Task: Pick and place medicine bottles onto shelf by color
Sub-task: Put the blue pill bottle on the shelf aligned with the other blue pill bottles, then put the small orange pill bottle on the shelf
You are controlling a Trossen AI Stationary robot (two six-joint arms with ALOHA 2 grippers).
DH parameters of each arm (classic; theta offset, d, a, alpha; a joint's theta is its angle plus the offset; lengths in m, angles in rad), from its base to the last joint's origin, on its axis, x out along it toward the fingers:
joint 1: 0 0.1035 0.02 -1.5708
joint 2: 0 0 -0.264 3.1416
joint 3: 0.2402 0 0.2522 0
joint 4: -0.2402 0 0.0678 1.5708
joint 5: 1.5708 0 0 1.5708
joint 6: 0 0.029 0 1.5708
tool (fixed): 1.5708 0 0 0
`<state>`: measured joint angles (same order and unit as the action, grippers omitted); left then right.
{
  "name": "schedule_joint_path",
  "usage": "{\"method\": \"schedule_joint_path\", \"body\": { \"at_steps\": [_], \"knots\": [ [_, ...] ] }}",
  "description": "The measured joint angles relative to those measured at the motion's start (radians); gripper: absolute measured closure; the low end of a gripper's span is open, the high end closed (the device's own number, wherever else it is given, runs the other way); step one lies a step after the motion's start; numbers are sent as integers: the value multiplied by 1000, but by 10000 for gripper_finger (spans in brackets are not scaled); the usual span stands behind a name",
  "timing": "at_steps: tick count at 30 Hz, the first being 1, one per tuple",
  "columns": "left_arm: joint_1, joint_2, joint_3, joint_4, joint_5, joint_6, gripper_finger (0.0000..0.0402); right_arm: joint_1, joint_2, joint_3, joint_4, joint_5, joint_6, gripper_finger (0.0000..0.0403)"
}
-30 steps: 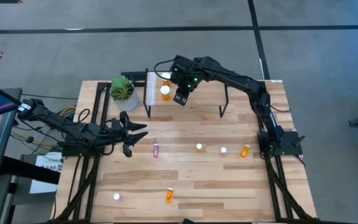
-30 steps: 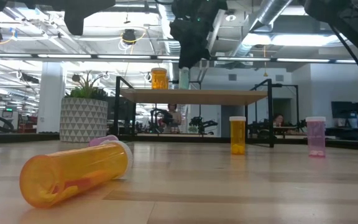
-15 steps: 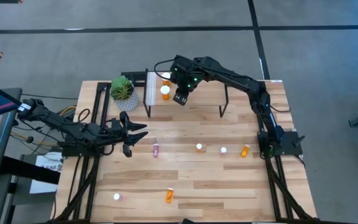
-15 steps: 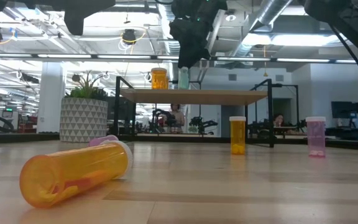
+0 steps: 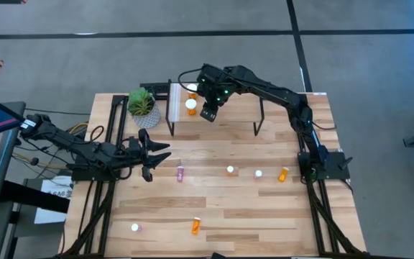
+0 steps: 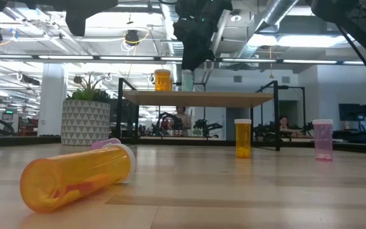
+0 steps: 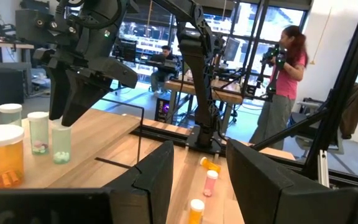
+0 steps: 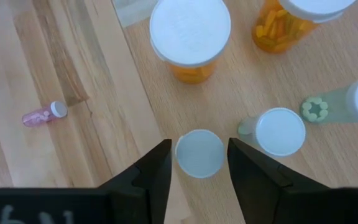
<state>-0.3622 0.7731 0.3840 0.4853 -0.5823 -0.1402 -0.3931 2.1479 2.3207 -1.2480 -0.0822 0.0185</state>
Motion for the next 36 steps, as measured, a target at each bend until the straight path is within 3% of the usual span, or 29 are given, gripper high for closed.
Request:
{"method": "schedule_joint_path", "body": {
  "at_steps": [7,17,22,29,36],
  "knots": [
    [0,0,0,-6,0,5,262,0,-24,-1,-79,0,19,218],
    [0,0,0,-30,40,-10,262,52,-223,0,-245,22,98,218],
    [0,0,0,-26,52,-10,262,233,-297,1,-262,129,142,219],
    [0,0,0,-25,52,-22,262,535,-294,-1,-299,284,220,223],
    [0,0,0,-24,63,-46,262,648,-359,-191,-309,334,362,237]
  ]
}}
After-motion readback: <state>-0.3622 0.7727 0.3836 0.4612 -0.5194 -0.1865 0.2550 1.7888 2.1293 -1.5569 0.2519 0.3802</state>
